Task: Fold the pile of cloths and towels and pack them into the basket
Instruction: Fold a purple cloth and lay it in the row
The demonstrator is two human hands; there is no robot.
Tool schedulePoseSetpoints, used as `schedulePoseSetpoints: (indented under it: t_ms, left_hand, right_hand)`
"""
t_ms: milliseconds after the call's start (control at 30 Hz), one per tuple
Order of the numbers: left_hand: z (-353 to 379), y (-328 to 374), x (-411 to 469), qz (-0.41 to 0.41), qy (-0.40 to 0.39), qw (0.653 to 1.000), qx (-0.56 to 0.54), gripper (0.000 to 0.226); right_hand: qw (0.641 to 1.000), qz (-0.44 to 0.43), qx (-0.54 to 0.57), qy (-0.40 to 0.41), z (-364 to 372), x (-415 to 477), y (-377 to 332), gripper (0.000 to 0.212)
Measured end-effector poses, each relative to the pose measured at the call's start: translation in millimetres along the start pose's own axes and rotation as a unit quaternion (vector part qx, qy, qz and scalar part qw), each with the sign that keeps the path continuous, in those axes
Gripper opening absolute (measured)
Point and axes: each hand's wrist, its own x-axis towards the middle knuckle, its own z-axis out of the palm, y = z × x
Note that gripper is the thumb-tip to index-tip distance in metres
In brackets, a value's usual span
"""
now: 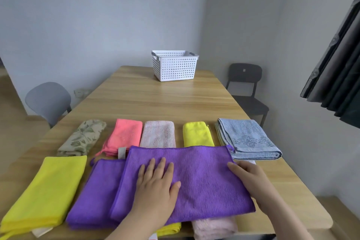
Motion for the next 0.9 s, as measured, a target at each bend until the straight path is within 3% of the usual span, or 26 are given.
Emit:
schedulePoseSetpoints:
  t_ms: [167, 267, 333, 400, 467, 733, 900]
  left_hand:
    - [-2.5, 3.3, -1.2, -0.004, -0.038, 0.999, -0.001, 0.057]
    - [-8.0, -1.1, 0.1, 0.002, 0.019, 0.995, -0.098, 0.076]
    - [-15.2, -13.0, -1.8, -0.014, 0.081, 0.967, -0.242, 0.064]
    - [-27.0, -26.7, -6.8, -0.027, 0.142, 0.945, -0.294, 0.033]
    - [-34.8, -44.3, -11.9, -0.034, 0.174, 0.931, -0.319, 0.021]
    - [-30.7, -97.2, -20.5, -0.139, 0.161, 0.874, -0.436, 0.023]
    - [-26.4, -105.8, -20.2, -0.199, 0.129, 0.796, -0.557, 0.025]
  right_hand:
    - [0.994, -0.04, 0.097, 0.009, 10.0, -8.6, -41.4, 0.017]
    - [0.994, -0.066, 0.086, 0.007, 23.2, -13.3, -65.0, 0.02]
    - [0.995, -0.081, 0.062, -0.007, 33.7, -18.7, -78.4, 0.01]
    - [0.995, -0.086, 0.035, -0.025, 42.4, -22.9, -87.2, 0.01]
    - [0.995, -0.082, 0.006, -0.051, 56.5, -24.7, -93.9, 0.014]
    - [0.979, -0.112, -0.152, -0.074, 135.0, -24.7, -100.9, 0.01]
    - [0.971, -0.125, -0.182, -0.089, 177.9, -33.7, -99.3, 0.012]
